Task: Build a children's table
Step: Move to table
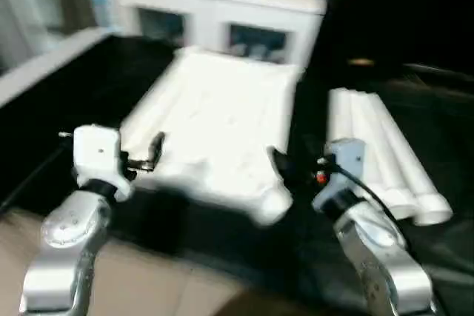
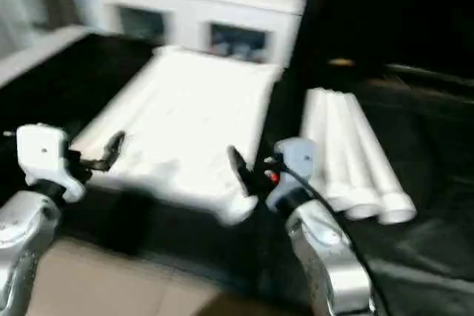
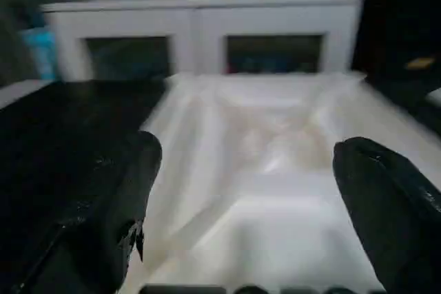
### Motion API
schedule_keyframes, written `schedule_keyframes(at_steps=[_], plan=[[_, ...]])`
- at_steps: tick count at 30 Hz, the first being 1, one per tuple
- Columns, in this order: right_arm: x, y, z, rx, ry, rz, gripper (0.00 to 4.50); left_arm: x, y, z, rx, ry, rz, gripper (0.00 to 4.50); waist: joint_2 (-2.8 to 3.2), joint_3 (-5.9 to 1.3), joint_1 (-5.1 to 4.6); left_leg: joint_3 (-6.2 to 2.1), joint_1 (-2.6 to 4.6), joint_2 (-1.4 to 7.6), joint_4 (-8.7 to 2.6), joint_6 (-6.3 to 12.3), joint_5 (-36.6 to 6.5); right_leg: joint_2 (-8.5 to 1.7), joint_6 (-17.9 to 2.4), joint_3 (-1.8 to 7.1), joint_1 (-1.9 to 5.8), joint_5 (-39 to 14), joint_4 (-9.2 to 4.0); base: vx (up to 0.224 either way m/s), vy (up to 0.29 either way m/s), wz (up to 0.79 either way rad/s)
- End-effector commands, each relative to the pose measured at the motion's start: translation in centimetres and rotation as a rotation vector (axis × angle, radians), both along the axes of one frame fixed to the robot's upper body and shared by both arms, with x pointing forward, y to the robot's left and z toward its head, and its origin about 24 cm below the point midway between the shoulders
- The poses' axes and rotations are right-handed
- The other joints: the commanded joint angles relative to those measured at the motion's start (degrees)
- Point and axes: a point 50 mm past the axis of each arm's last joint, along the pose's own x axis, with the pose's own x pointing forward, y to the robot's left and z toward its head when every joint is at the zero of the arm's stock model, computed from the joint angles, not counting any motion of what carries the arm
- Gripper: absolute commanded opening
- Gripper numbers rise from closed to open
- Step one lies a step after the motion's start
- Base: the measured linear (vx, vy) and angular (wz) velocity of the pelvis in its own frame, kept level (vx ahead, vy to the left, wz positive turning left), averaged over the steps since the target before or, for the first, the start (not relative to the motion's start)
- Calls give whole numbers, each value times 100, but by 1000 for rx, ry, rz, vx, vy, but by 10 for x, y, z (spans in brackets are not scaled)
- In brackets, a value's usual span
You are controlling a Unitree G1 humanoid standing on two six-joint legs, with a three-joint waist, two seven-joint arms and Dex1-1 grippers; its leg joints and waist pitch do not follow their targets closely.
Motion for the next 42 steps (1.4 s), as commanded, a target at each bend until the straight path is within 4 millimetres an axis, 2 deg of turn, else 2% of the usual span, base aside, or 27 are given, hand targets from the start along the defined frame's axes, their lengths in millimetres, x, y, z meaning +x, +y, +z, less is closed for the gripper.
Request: schedule_keyframes(at_steps=[1, 2, 4, 6, 7, 8, 9, 10, 11, 12, 13, 14, 15, 16, 18, 19, 20, 22, 23, 25, 28, 29, 30, 32, 35, 38, 42], plan=[[-1, -11, -1, -18, 12, -51, 450, 3, -11, -1, -20, 11, -45, 447, -71, -188, 8, 126, -304, -294, -52, 1429, -320, -283, -421, 723, 801, -888, -719, 196, -25, 8], [-1, -11, 1, -17, 13, -59, 450, 5, -12, -1, -13, 8, -58, 447, -24, -137, 159, -149, -588, -196, 808, 887, -385, -983, -1626, 1305, 1106, -2784, -1128, 211, -8, 10], [-1, -11, 1, -17, 14, -62, 450, 5, -13, 0, -10, 7, -63, 447, -8, -173, 140, -372, -1059, -60, 1061, 301, 299, -831, -2182, 1151, 1314, -1846, -904, 219, -12, 6], [-2, -12, 2, -28, 15, -71, 450, 5, -13, 1, -14, -2, -68, 447, 205, -161, 129, -465, -1162, 185, 775, 77, 1225, -801, -2444, 804, 1091, 7, -905, 195, 11, 7], [-3, -11, 2, -28, 19, -66, 450, 5, -13, 1, -11, -5, -75, 447, 347, -132, 77, -406, -1229, 231, 63, 242, 2246, -221, -1942, 252, 966, 726, -691, 178, 6, 2], [-5, -10, 2, -35, 18, -52, 450, 4, -14, 0, -5, -6, -85, 447, 722, -273, 66, -490, -813, 379, -305, 518, 2403, 215, -1057, -109, 743, 581, -461, 160, 47, -8], [-5, -10, 2, -35, 19, -51, 450, 4, -15, 0, -5, -6, -88, 447, 782, -171, -110, -759, -847, 662, -409, 816, 2004, 392, -714, -142, 465, 372, 10, 160, 47, -8], [-6, -10, 1, -36, 22, -48, 450, 3, -15, -1, -5, -3, -95, 447, 708, -339, -113, -1010, -510, 1047, -169, 1600, 3417, 98, -322, 98, 242, 519, 103, 158, 58, 8], [-8, -9, 0, -43, 46, -44, 450, 2, -17, 0, -12, 0, -119, 447, 704, -386, -71, -960, -532, 930, 35, 1692, 5606, -60, -6, 261, 135, 1328, -10, 136, 14, 8], [-9, -8, 0, -49, 61, -42, 450, 1, -18, 0, -17, 0, -133, 447, 648, -422, -83, -930, -511, 795, 98, 1679, 6221, -94, 161, 314, 126, 1590, -122, 136, 14, 8], [-9, -8, -1, -44, 74, -43, 450, 1, -18, 1, -14, 0, -139, 447, 552, -434, -66, -339, -531, 602, 293, 1286, 5294, -181, 301, 509, 26, 1707, -401, 19, 50, -15], [-10, -8, -2, -39, 82, -45, 450, 1, -17, 1, -12, 1, -141, 447, 191, -343, 46, 63, -985, 219, 193, 678, 2840, -176, 387, 878, 332, 1840, -553, 18, 43, -40], [-11, -8, -2, -37, 81, -49, 450, 0, -16, 0, -6, 3, -140, 447, 83, -413, 170, 51, -1211, 145, 250, 469, 1762, -297, 528, 1196, 646, 2205, -529, 18, 43, -40], [-11, -8, -2, -39, 80, -52, 450, 0, -16, 0, -3, 2, -137, 447, 132, -348, 362, -124, -1274, 243, 595, 295, 119, -784, 509, 1718, 599, 1741, -812, 27, 48, -59], [-13, -8, -1, -53, 70, -60, 450, 1, -10, -1, 29, 5, -103, 447, 194, -237, 400, -374, -1353, 163, 726, 31, -314, -652, 194, 1958, 649, 536, -923, -30, 112, -68], [-12, -8, -1, -49, 71, -62, 450, 1, -9, -1, 69, 3, -86, 447, 227, -181, 316, -447, -1287, 180, 186, -52, -18, -155, -126, 1573, 677, 259, -808, -37, 161, -73], [-12, -9, -1, -50, 66, -63, 450, 1, -8, -1, 88, -1, -82, 447, 294, -111, 113, -443, -1027, 290, -450, 138, -6, 510, -289, 891, 381, 220, -528, -20, 207, -36], [-11, -9, -2, -48, 73, -64, 450, 0, -7, -2, 93, -2, -77, 447, 666, -282, -133, -773, -703, 583, -573, -317, -585, 403, -270, 461, 228, 215, -164, -30, 206, -19], [-11, -9, -2, -48, 73, -64, 450, 0, -7, -2, 93, -2, -77, 447, 759, -238, -253, -987, -701, 832, -706, -831, -675, 348, -90, 259, 207, 172, -90, -66, 126, 4], [-12, -13, -2, -47, 89, -68, 450, -2, -10, -4, 43, 11, -81, 447, 788, -242, -312, -1158, -729, 1158, -804, -777, -410, 256, -1, 63, 126, -174, 185, -66, 91, 3], [-12, -17, -2, -50, 98, -80, 450, -5, -14, -5, 30, 23, -119, 447, 619, -266, -315, -898, -789, 887, -614, 673, -43, -16, -53, 155, 278, -23, -196, -85, -14, 0], [-11, -20, -1, -55, 93, -85, 450, -4, -16, -5, 46, 24, -137, 447, 440, -268, -282, -576, -1017, 475, -405, 594, -194, -272, -287, 353, 482, 358, -557, -120, -87, -11], [-11, -21, 0, -55, 86, -86, 450, -4, -18, -5, 58, 27, -153, 447, 499, -308, -202, -419, -1170, 332, -318, 485, 113, -538, -476, 413, 658, 680, -666, -120, -87, -11], [-8, -24, 3, -66, 68, -81, 450, -5, -22, -6, 96, 45, -206, 447, 252, -165, -9, -235, -986, 331, -275, 89, -4, -556, 120, 436, 512, -2206, -1001, -136, -92, -12], [-2, -28, 8, -109, 43, -30, 450, -7, -30, -8, 133, 89, -343, 447, 395, -64, -33, -200, -865, 413, -422, -140, -781, -403, 76, 308, 350, -3953, -1157, -104, -61, -11], [2, -31, 12, -193, 42, 62, 450, -8, -36, -7, 169, 125, -523, 447, 514, -59, -91, -299, -817, 528, -619, -327, -1892, -272, -102, 204, 374, -3051, -1016, -53, -7, -10], [-1, -35, 15, -267, 56, 190, 450, -15, -41, -7, 277, 159, -734, 447, 522, -44, -67, -268, -817, 544, -659, -266, -1828, -326, -337, 252, 425, -2521, -981, 0, 0, 0]])
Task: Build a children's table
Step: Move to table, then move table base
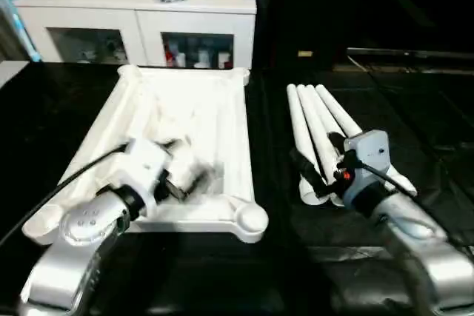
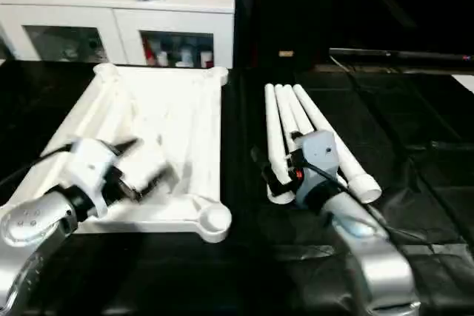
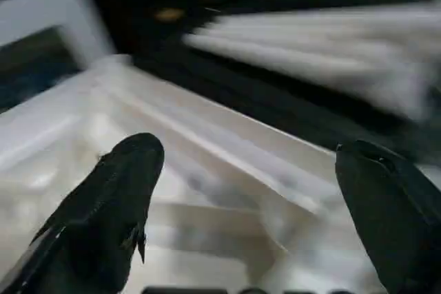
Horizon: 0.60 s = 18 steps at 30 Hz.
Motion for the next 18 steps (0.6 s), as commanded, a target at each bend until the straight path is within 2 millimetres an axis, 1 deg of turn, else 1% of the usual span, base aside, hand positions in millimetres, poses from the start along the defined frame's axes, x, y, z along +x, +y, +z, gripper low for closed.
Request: schedule_keyframes(at_steps=[1, 2, 3, 4, 5, 6, 7, 8, 9, 10, 12, 13, 14, 16, 17, 18], plan=[[-4, 0, 0, -33, 41, 97, 450, -4, -7, 2, 9, 41, -135, 447, 42, -187, 2, -187, 74, 406, -566, -278, -2395, -528, -573, 350, 44, -2189, -609, 0, 0, 0], [-8, 0, 0, -62, 55, 154, 450, -7, -9, 3, 13, 84, -187, 447, 40, -200, 3, -171, 55, 411, -564, -251, -2203, -519, -630, 351, 55, -1923, -578, 0, 0, 0], [-13, -1, 1, -89, 76, 219, 450, -11, -10, 4, 19, 140, -252, 447, 57, -218, 14, -139, 55, 415, -542, -200, -1875, -507, -758, 357, 58, -1429, -532, 0, 0, 0], [-15, -2, 1, -100, 91, 251, 450, -13, -11, 4, 23, 171, -285, 447, 56, -220, 29, -107, 79, 415, -534, -128, -1806, -501, -805, 359, 64, -1372, -524, 0, 0, 0], [-21, -4, 2, -131, 116, 324, 450, -16, -11, 2, 47, 234, -348, 447, 51, -177, 17, -80, 94, 402, -525, -126, -2091, -485, -834, 382, 15, -1723, -550, 0, 0, 0], [-25, -5, 2, -150, 133, 364, 450, -19, -10, 1, 70, 274, -384, 447, 25, -182, 7, -72, 87, 396, -519, -125, -2126, -501, -837, 393, 27, -1830, -553, 0, 0, 0], [-28, -6, 2, -164, 153, 399, 450, -21, -9, -1, 94, 311, -415, 447, 42, -204, 15, -73, 72, 395, -515, -100, -2006, -505, -824, 398, 48, -1836, -552, 0, 0, 0], [-31, -7, 2, -170, 172, 433, 450, -20, -7, -5, 129, 349, -416, 447, 30, -213, 7, -65, 63, 398, -508, -65, -1890, -495, -830, 404, 48, -1715, -537, 0, 0, 0], [-33, -7, 3, -167, 186, 459, 450, -17, -5, -10, 163, 378, -389, 431, 31, -229, 7, -42, 67, 407, -490, -8, -1653, -479, -901, 406, 40, -1385, -509, 0, 0, 0], [-35, -6, 4, -168, 189, 475, 450, -15, -4, -12, 177, 388, -369, 431, 37, -232, -2, -20, 57, 406, -470, 53, -1468, -472, -972, 407, 46, -1095, -492, 0, 0, 0], [-38, -5, 5, -170, 202, 511, 450, -12, -4, -15, 174, 409, -363, 409, 29, -258, -5, -3, 43, 396, -442, 116, -1201, -471, -1070, 395, 79, -791, -466, 0, 0, 0], [-42, -4, 4, -170, 222, 544, 450, -14, -5, -15, 162, 457, -390, 402, 19, -271, -5, 4, 28, 404, -432, 154, -1011, -475, -1127, 387, 100, -547, -448, 0, 0, 0], [-43, -4, 4, -173, 230, 554, 450, -15, -5, -15, 160, 480, -402, 392, 24, -277, -4, 13, 39, 406, -420, 188, -913, -464, -1184, 379, 93, -372, -428, 0, 0, 0], [-44, -5, 3, -185, 240, 566, 450, -17, -6, -15, 166, 508, -420, 385, 26, -273, -12, 22, 41, 403, -412, 223, -883, -456, -1242, 379, 87, -265, -427, 0, 0, 0], [-45, -5, 2, -189, 243, 570, 450, -18, -6, -16, 172, 518, -425, 374, 36, -275, 0, 27, 57, 406, -405, 244, -861, -453, -1307, 375, 87, -203, -416, 0, 0, 0], [-45, -4, 1, -194, 253, 581, 450, -17, -5, -19, 208, 534, -415, 364, 60, -268, 3, 28, 59, 406, -411, 236, -907, -449, -1316, 376, 84, -235, -421, 0, 0, 0]])
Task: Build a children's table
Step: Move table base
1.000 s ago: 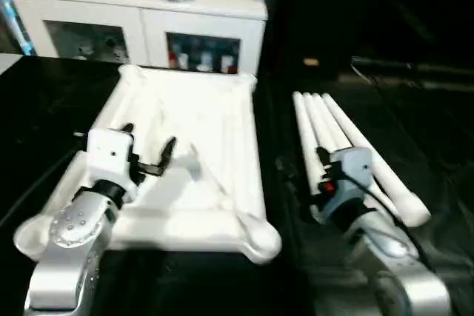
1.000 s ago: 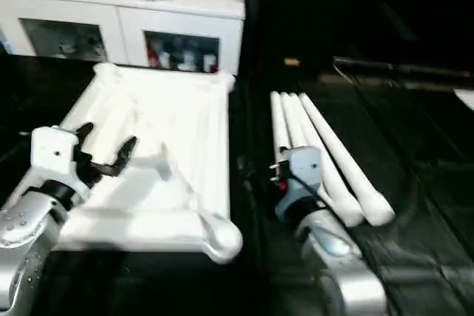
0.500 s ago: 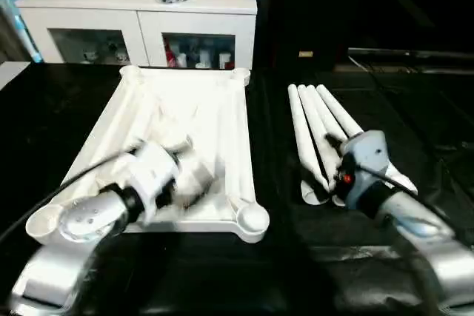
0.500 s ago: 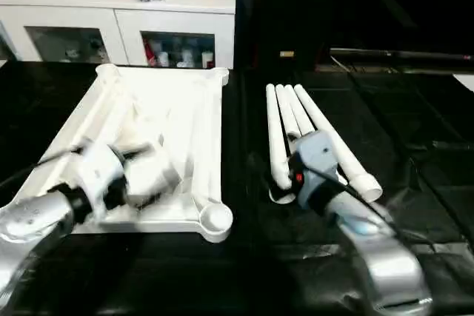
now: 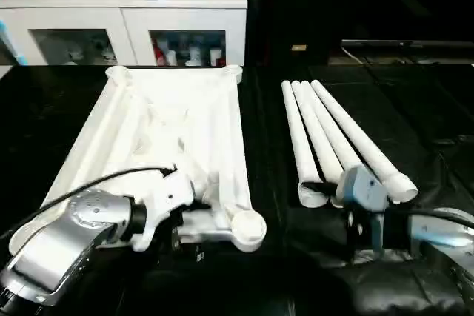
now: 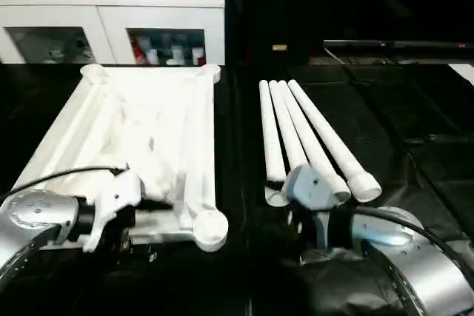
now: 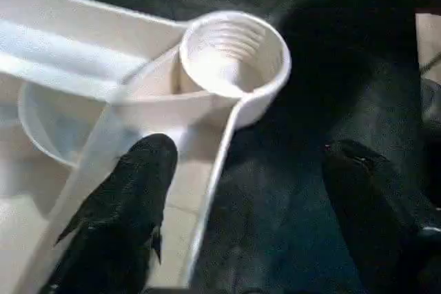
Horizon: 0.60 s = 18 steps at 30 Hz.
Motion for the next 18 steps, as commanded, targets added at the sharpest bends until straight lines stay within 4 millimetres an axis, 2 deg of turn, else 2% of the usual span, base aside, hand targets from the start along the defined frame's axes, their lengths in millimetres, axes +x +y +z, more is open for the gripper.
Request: schedule_keyframes(at_steps=[1, 2, 7, 9, 10, 11, 13, 18], plan=[[-2, 1, 0, -6, 17, 29, 450, 2, 1, -2, 45, 9, -8, 343, 7, -253, 3, -120, 71, 366, -425, 186, -1063, -464, -1260, 274, 122, -410, -434, 0, 0, 0], [-3, 3, -1, -9, 22, 38, 450, 3, 2, -4, 66, 8, -2, 343, 27, -240, 4, -121, 75, 372, -436, 166, -1164, -469, -1249, 277, 119, -554, -457, 0, 0, 0], [-5, 6, -2, -10, 34, 55, 450, 11, 1, -5, 73, -28, 31, 303, 20, -214, 2, -128, 90, 376, -466, 18, -1499, -481, -1160, 287, 115, -1172, -506, 0, 0, 0], [-7, 7, -3, -12, 50, 70, 450, 15, 2, -6, 93, -36, 49, 292, 24, -209, 5, -133, 118, 389, -475, -28, -1622, -488, -1122, 291, 96, -1362, -524, 0, 0, 0], [-7, 7, -3, -12, 50, 70, 450, 15, 2, -6, 93, -36, 49, 292, 39, -216, 9, -135, 120, 386, -472, -53, -1647, -484, -1104, 296, 94, -1345, -523, 0, 0, 0], [-8, 8, -3, -14, 55, 75, 450, 15, 2, -7, 102, -37, 53, 270, 22, -211, 3, -140, 97, 382, -481, -42, -1612, -487, -1091, 296, 111, -1324, -519, 0, 0, 0], [-9, 8, -4, -18, 61, 82, 450, 19, 3, -8, 110, -47, 76, 253, 32, -220, 0, -138, 97, 384, -473, -29, -1546, -485, -1076, 299, 108, -1239, -517, 0, 0, 0], [-13, 9, -5, -4, 87, 108, 450, 21, 1, -7, 84, -41, 91, 212, 34, -245, 10, -139, 73, 386, -455, 54, -1292, -483, -1197, 286, 130, -765, -478, 0, 0, 0]])
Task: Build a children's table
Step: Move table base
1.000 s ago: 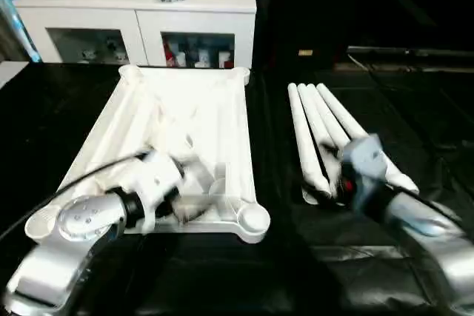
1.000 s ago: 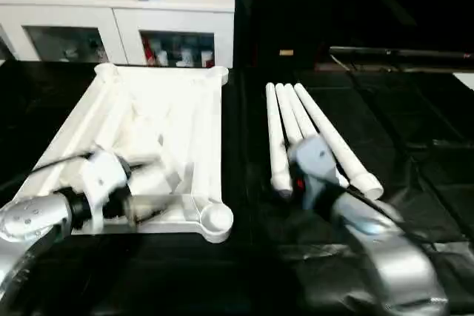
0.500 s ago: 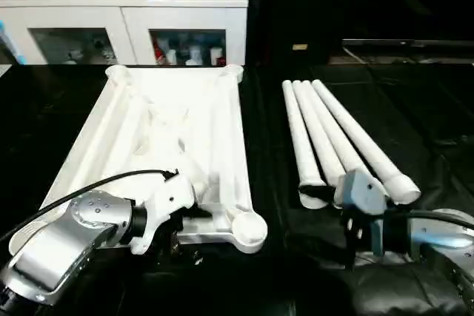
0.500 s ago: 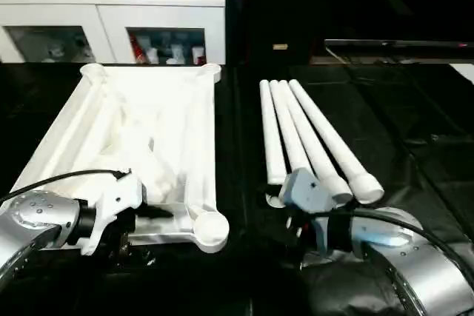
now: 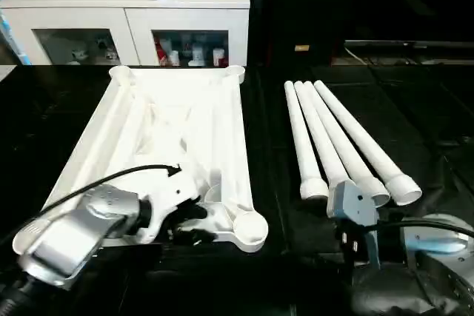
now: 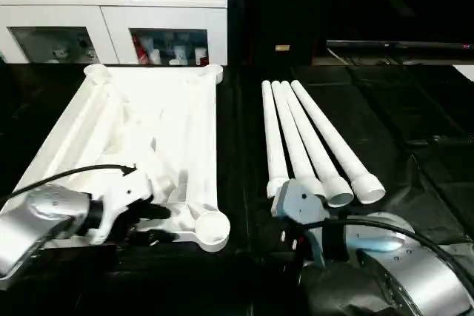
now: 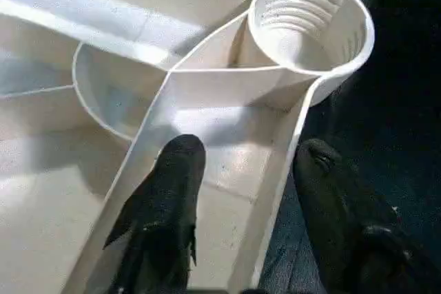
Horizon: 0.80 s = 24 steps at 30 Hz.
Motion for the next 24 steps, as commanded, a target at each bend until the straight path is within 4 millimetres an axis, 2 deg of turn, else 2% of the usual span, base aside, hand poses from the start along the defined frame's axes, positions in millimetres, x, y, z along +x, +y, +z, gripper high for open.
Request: schedule_keyframes(at_steps=[1, 2, 7, 10, 11, 16, 22, 24], plan=[[-4, 2, 2, -4, 4, 32, 450, 3, 1, 5, 11, -18, -1, 212, 9, -241, 2, -141, 60, 379, -455, 71, -1298, -481, -1202, 285, 118, -769, -480, 0, 0, 0], [-5, 2, 2, -7, 8, 38, 450, 2, 0, 4, 13, -7, -14, 196, 26, -238, 5, -142, 61, 381, -454, 72, -1322, -488, -1205, 287, 113, -814, -482, 0, 0, 0], [-5, 2, 2, -10, 10, 45, 450, -2, 0, 2, 18, 21, -30, 155, 3, -215, 3, -143, 81, 388, -476, 18, -1539, -493, -1158, 294, 95, -1197, -516, 0, 0, 0], [-5, 3, 1, -14, 11, 49, 450, -7, 1, 1, 32, 42, -54, 133, 8, -211, 12, -151, 83, 389, -482, 5, -1561, -500, -1106, 298, 89, -1347, -526, 0, 0, 0], [-5, 3, 0, -15, 12, 49, 450, -8, 1, 0, 35, 45, -58, 116, 8, -209, 8, -146, 78, 385, -481, 9, -1553, -498, -1091, 301, 84, -1348, -530, 0, 0, 0], [-5, 3, 0, -20, 13, 51, 450, -10, 3, -3, 56, 48, -51, 84, -1, -214, 2, -149, 66, 390, -484, 13, -1486, -494, -1109, 298, 90, -1202, -514, 0, 0, 0], [-3, 3, 0, -20, 9, 52, 450, 0, 2, -7, 62, 12, 54, 36, 2, -213, 5, -140, 69, 395, -476, 32, -1437, -502, -1150, 298, 92, -1149, -517, 0, 0, 0], [-1, 3, 0, -21, 2, 45, 450, 10, 0, -6, 19, -8, 164, 30, -9, -210, -11, -133, 63, 388, -474, 16, -1463, -499, -1163, 296, 101, -1180, -518, 0, 0, 0]])
